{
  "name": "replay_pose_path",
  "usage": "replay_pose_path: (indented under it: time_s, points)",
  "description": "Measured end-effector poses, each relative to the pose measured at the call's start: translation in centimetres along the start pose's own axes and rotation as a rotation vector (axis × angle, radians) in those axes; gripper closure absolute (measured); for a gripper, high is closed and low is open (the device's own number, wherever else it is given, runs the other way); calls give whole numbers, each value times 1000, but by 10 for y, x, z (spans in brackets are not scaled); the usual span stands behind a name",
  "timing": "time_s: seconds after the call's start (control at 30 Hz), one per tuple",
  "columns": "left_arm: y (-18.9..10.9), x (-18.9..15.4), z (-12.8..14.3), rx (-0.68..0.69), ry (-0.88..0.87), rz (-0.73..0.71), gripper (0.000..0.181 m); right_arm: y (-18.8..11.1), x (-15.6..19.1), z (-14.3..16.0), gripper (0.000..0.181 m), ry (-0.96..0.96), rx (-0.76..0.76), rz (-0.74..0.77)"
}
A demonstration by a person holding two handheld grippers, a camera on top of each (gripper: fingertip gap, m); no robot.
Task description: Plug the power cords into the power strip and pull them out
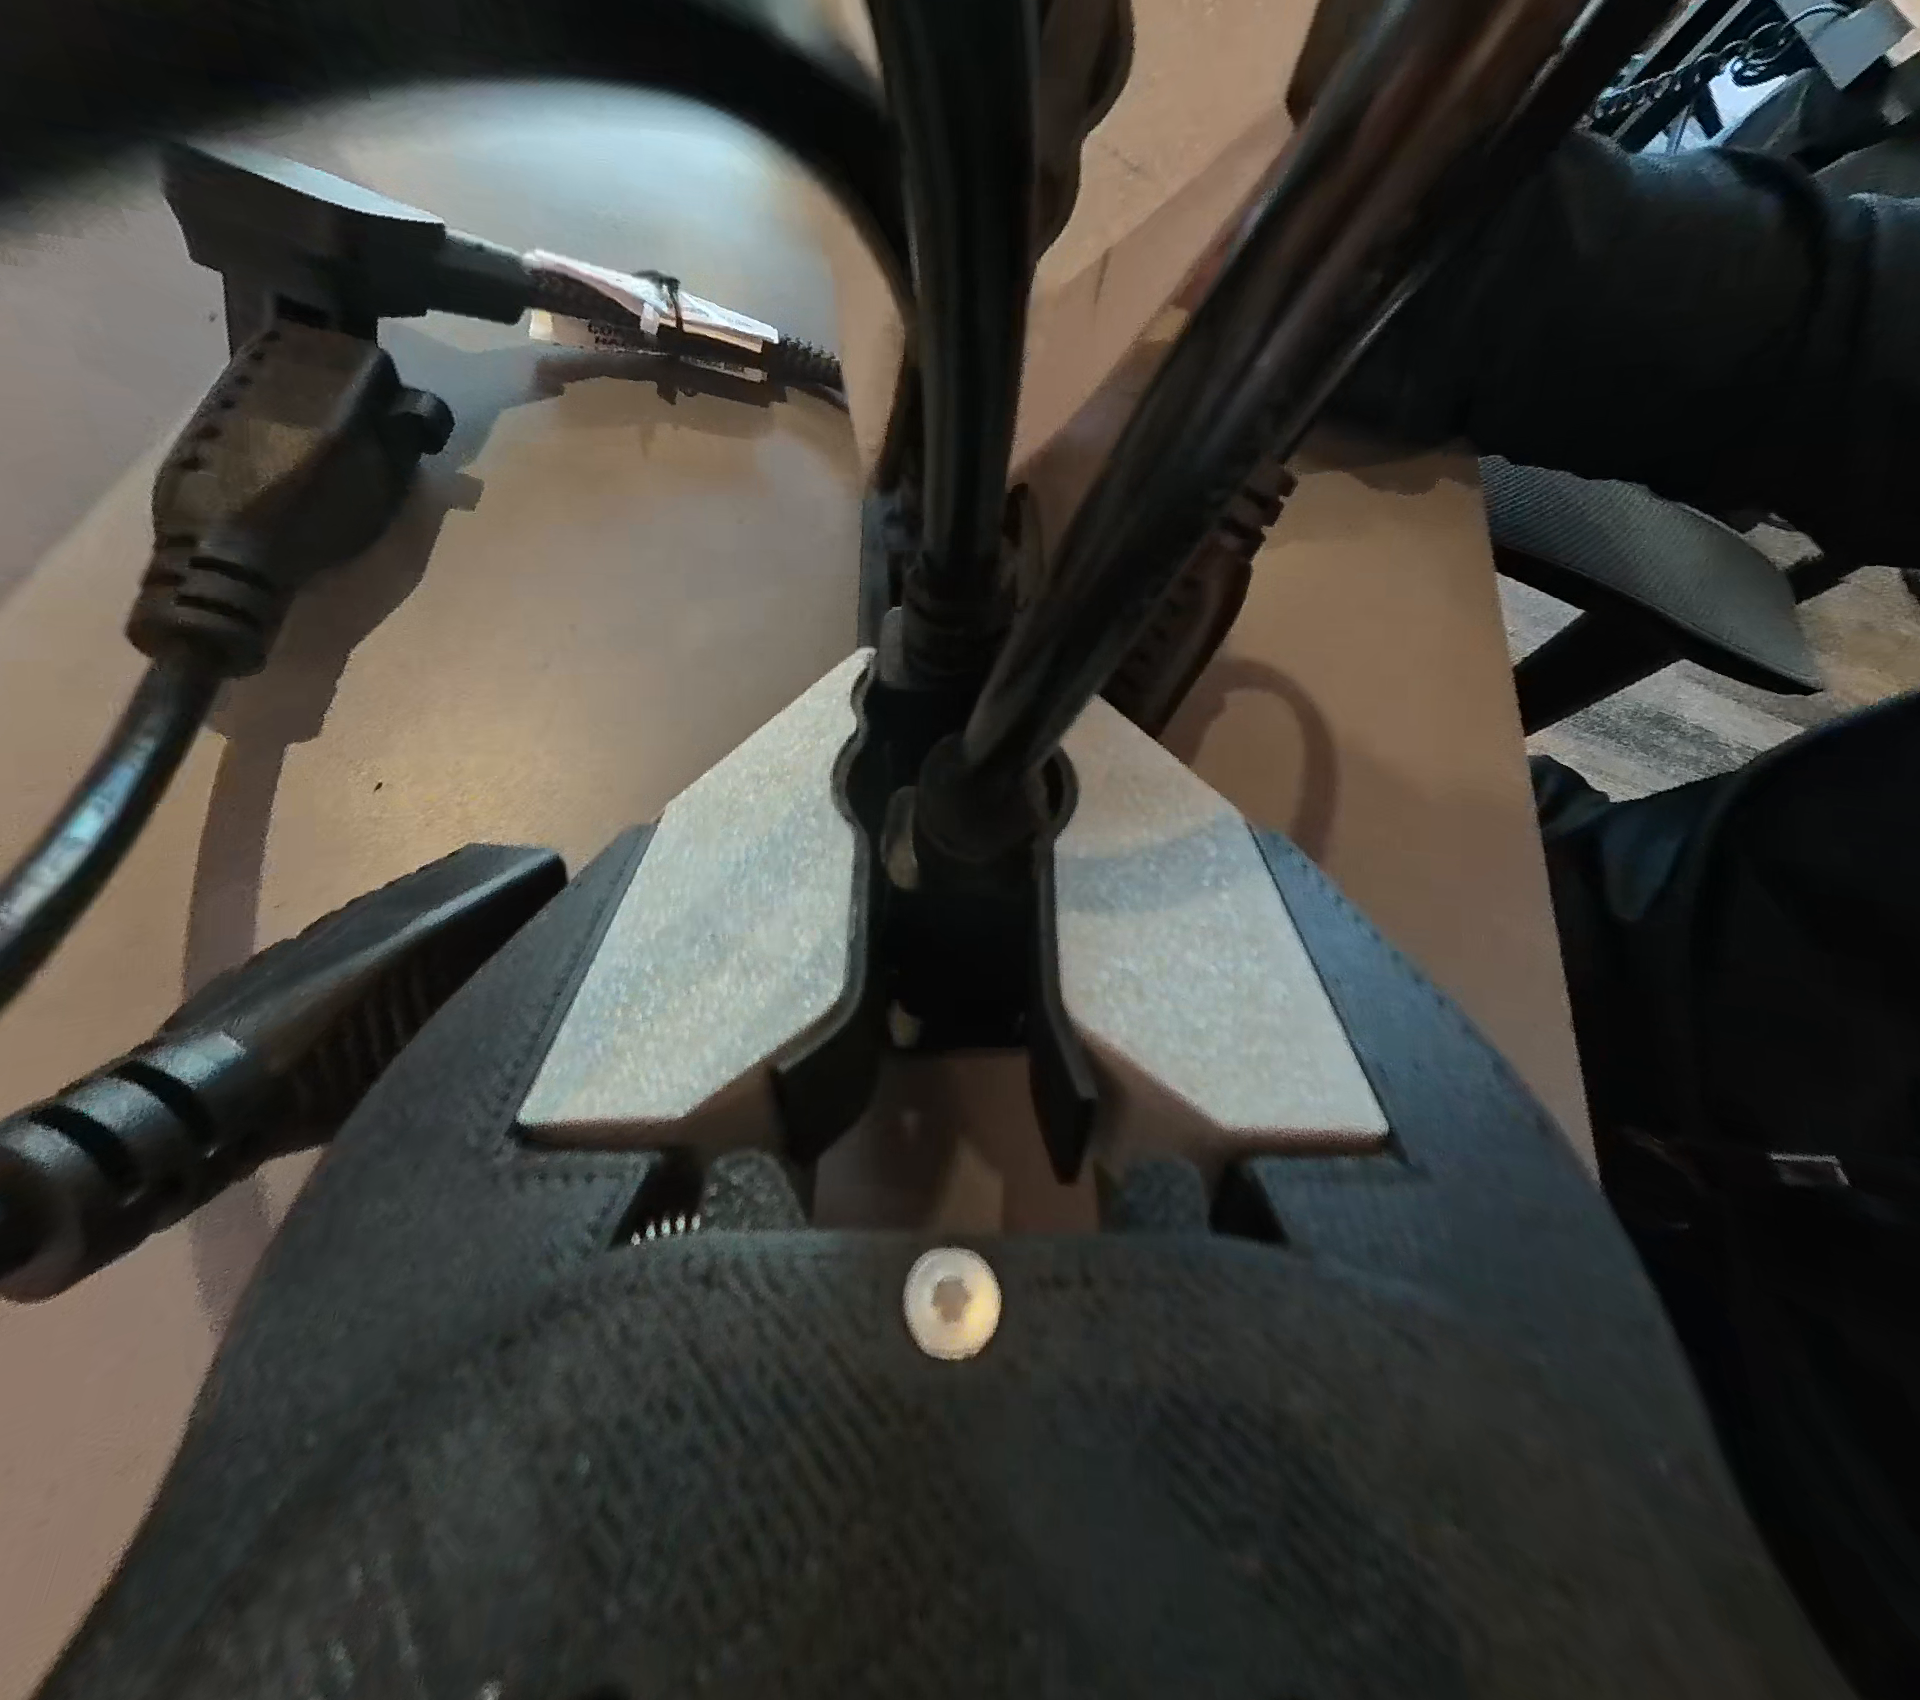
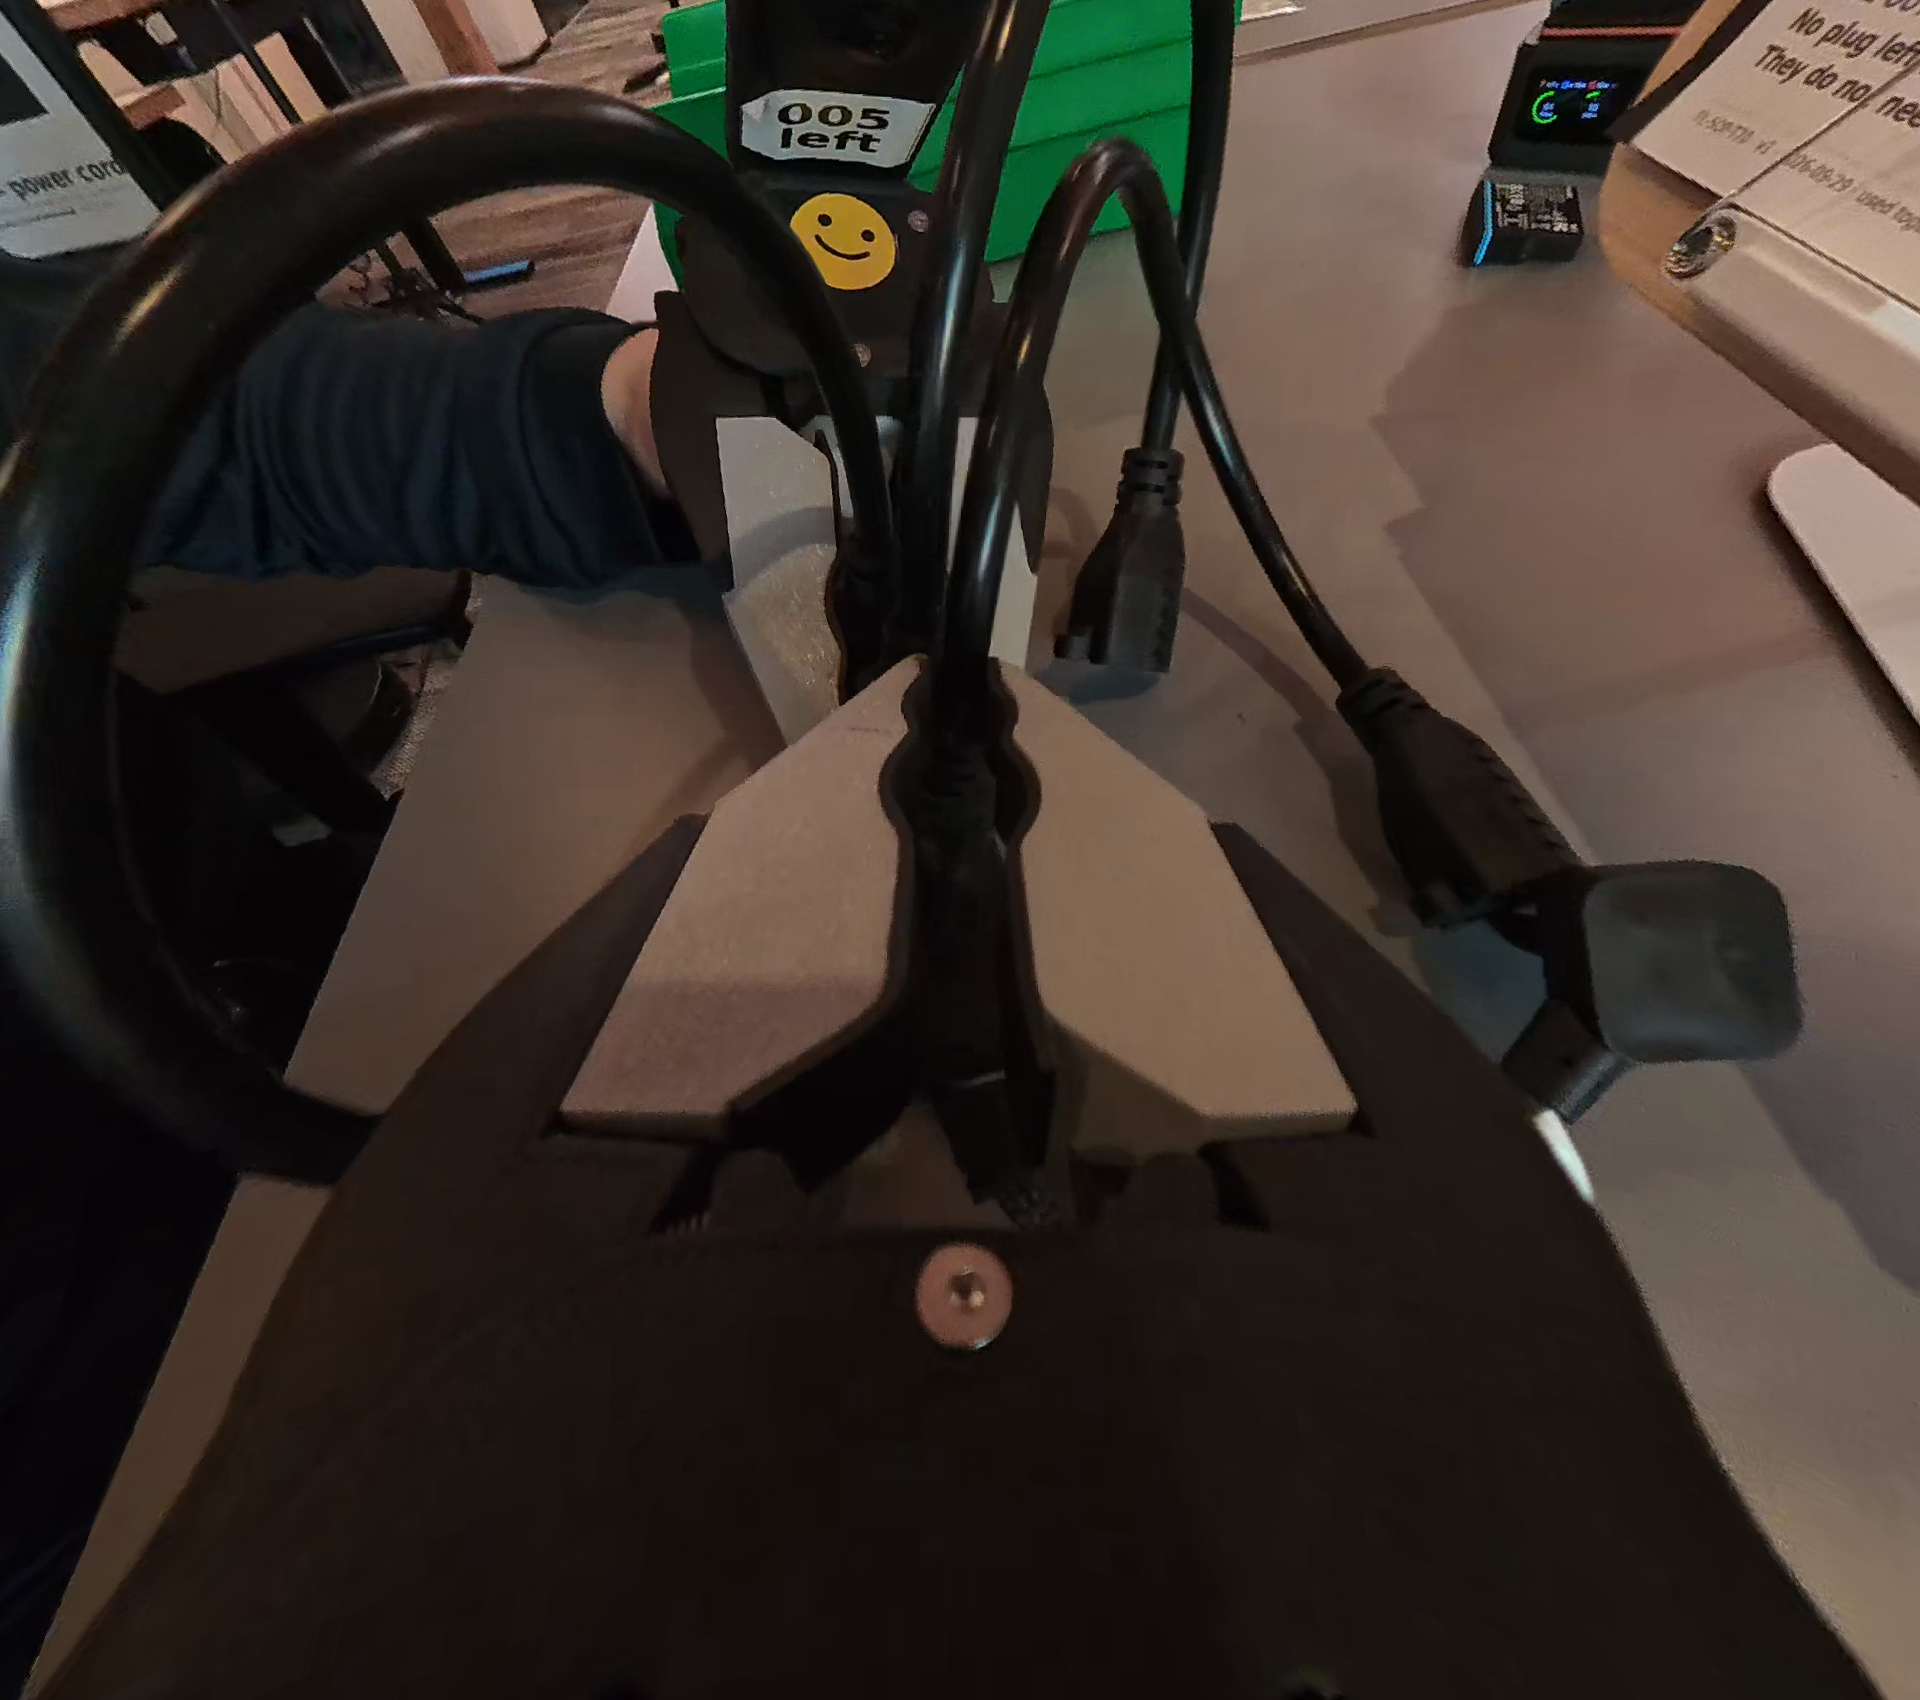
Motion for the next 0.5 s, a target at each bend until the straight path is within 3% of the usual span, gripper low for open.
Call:
replay_pose_path:
  time_s: [0.13, 0.23, 0.5]
  points:
    - [-1, -2, 1, 4, 24, -16, 156, 1, 9, -2, 175, -165, 45, 107]
    - [-2, 0, 1, 6, 17, -1, 156, -4, 0, -1, 175, -71, 36, 17]
    - [-3, 0, 1, 4, 9, -2, 156, 2, 2, -1, 176, -43, 8, 17]
Point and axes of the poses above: each gripper's, where its closed fingertips meet, y out along the fingers, z out of its underside, x = y × z across the jaws, the point moved 8 cm from there along -y, back along the fingers, and after that the axes turned 10 degrees about y, right-handed, at the moved point
